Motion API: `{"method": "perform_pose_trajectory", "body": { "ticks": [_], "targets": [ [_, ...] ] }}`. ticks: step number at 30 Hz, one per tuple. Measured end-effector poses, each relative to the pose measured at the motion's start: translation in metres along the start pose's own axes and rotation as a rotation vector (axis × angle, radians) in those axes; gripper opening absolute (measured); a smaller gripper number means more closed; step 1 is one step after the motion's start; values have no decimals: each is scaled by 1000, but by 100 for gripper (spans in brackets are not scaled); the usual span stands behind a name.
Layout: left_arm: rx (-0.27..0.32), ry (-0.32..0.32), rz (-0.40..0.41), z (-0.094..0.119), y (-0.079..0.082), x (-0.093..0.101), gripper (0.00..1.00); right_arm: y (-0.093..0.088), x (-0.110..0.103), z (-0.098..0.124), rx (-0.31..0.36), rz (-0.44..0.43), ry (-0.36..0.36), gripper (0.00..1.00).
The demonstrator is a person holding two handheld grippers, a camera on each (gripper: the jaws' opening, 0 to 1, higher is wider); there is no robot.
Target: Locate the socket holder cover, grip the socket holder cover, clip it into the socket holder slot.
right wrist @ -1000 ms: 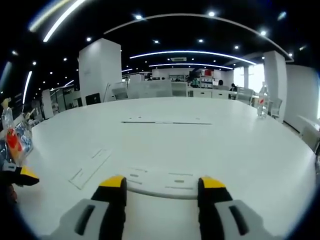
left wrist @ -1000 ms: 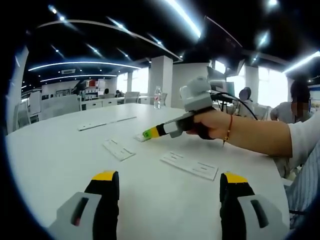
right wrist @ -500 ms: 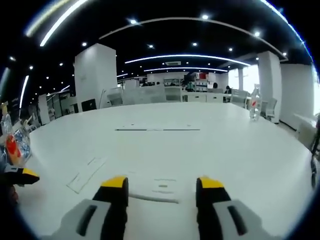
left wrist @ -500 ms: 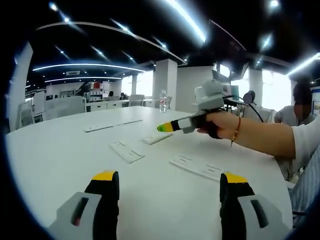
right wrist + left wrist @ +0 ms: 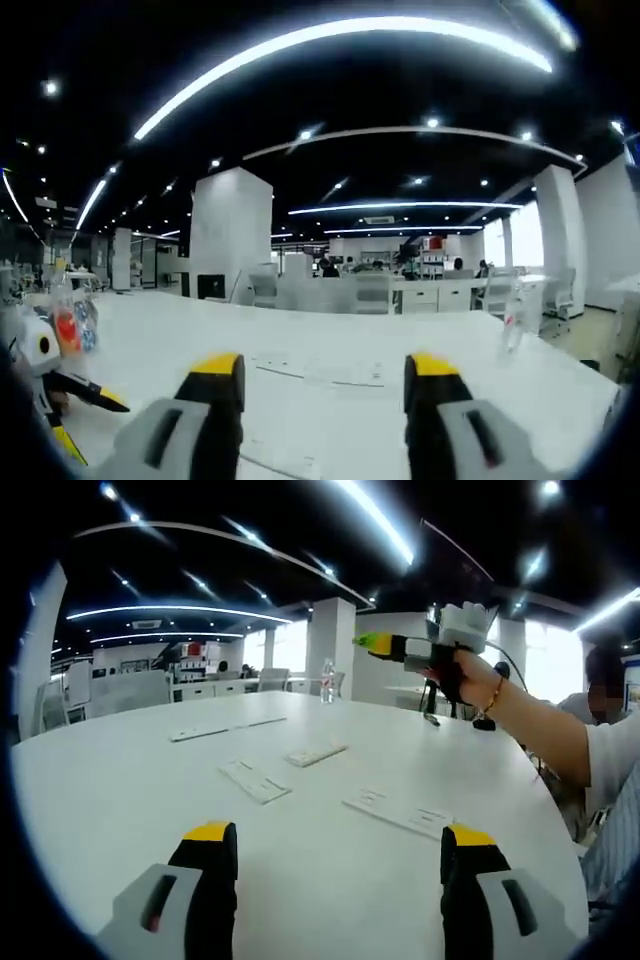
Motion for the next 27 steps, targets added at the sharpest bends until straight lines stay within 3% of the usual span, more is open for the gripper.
{"method": "perform_pose_trajectory", "body": {
  "ticks": [8, 13, 21, 27],
  "targets": [
    [19, 25, -1, 2, 1, -5, 83, 5, 13, 23, 52, 20, 54, 70],
    [29, 34, 6, 2, 2, -8, 84, 2, 21, 38, 69, 2, 165, 68],
    [50, 15, 20, 1, 3, -5, 84, -16, 44, 65, 69, -27, 317, 70],
    [53, 15, 18, 0, 3, -5, 85, -37, 45, 71, 33, -9, 434, 71]
  ]
}}
Point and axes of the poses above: the point that each gripper's makers call its tool centre point, and the gripper's own axes: z roughly backward along the fingers, x roughly to its right, y roughly out of its top, the point moved 10 cm from there along z, roughly backward along the fingers
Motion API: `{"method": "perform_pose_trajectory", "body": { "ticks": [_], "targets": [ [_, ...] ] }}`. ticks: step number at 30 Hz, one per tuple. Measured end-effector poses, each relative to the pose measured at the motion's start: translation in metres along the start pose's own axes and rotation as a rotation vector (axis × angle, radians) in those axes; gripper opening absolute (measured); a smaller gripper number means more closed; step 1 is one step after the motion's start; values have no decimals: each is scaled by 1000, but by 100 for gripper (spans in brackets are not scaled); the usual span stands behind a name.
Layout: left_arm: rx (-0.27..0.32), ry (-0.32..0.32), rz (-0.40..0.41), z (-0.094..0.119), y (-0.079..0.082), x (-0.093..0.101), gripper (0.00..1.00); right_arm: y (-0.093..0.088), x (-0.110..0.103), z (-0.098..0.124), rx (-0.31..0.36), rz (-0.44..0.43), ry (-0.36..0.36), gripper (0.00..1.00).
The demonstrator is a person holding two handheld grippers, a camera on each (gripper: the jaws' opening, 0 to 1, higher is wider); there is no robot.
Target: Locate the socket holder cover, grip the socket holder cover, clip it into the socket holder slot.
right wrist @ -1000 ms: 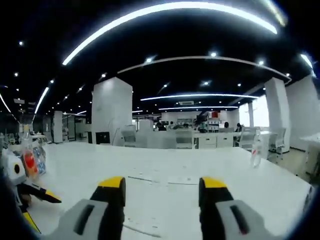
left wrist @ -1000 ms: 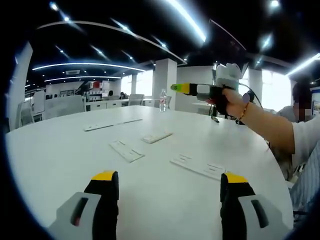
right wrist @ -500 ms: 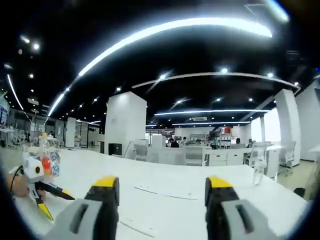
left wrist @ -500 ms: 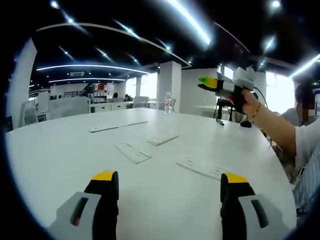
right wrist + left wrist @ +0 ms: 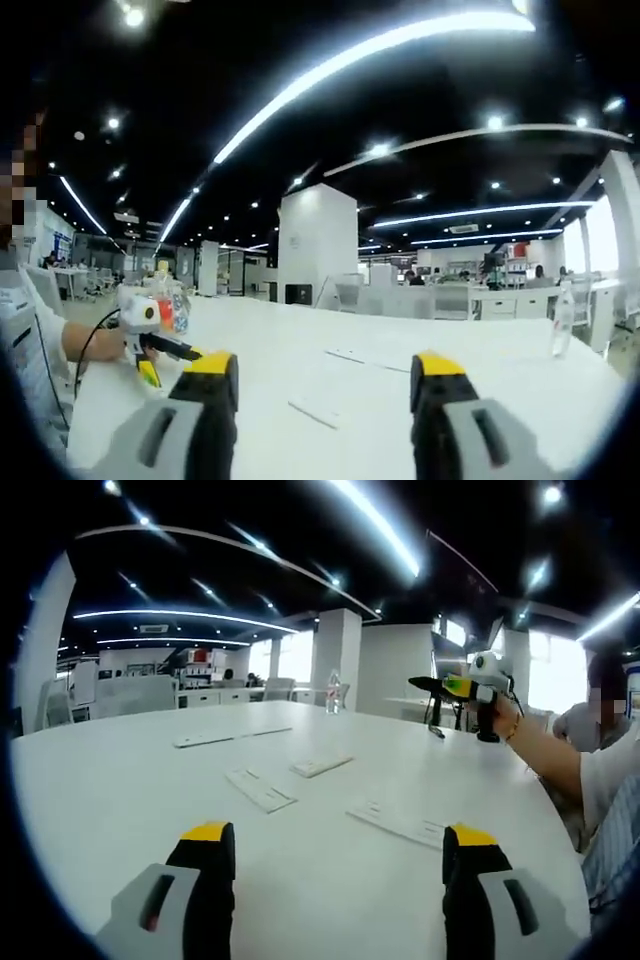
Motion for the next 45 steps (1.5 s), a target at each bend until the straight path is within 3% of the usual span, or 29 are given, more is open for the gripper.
{"method": "perform_pose_trajectory", "body": {
  "ticks": [3, 7, 17, 25, 30, 32, 34, 36, 38, 41, 43, 45],
  "targets": [
    [7, 6, -1, 1, 0, -1, 85, -19, -2, -4, -34, -19, 68, 72],
    [24, 5, -1, 1, 1, -1, 86, -33, -2, -5, -6, -84, 103, 71],
    [50, 29, 0, 1, 2, -1, 86, -44, 4, 1, -89, -91, 43, 68],
    [209, 107, -47, 11, 15, -2, 88, -51, -3, 0, -156, -79, 40, 66],
    [270, 121, -82, 17, 22, 3, 89, -50, -2, 0, -153, -74, 43, 65],
    [346, 96, -106, 18, 30, 10, 89, -50, -3, 0, -156, -71, 41, 65],
    [377, 90, -95, 19, 35, 16, 90, -51, -2, -1, -162, -76, 37, 65],
    [361, 106, -102, 18, 38, 20, 88, -52, -2, -1, -166, -80, 35, 65],
    [295, 139, -98, 15, 37, 21, 85, -52, -2, -1, -167, -81, 30, 64],
    [228, 76, -8, 7, 34, 30, 83, -52, -2, -2, -177, -78, 19, 64],
    [139, 52, 82, -1, 29, 37, 84, -54, -4, -3, -193, -69, 10, 64],
    [54, 36, 101, -9, 26, 44, 82, -55, -4, -3, -199, -72, 9, 64]
  ]
}}
Point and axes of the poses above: the point that each gripper's makers call its tool centre point, and the gripper's own axes: z roughly backward along the fingers, x roughly to its right, y roughly out of its top, the point moved 10 cm from there along z, roughly backward along the fingers
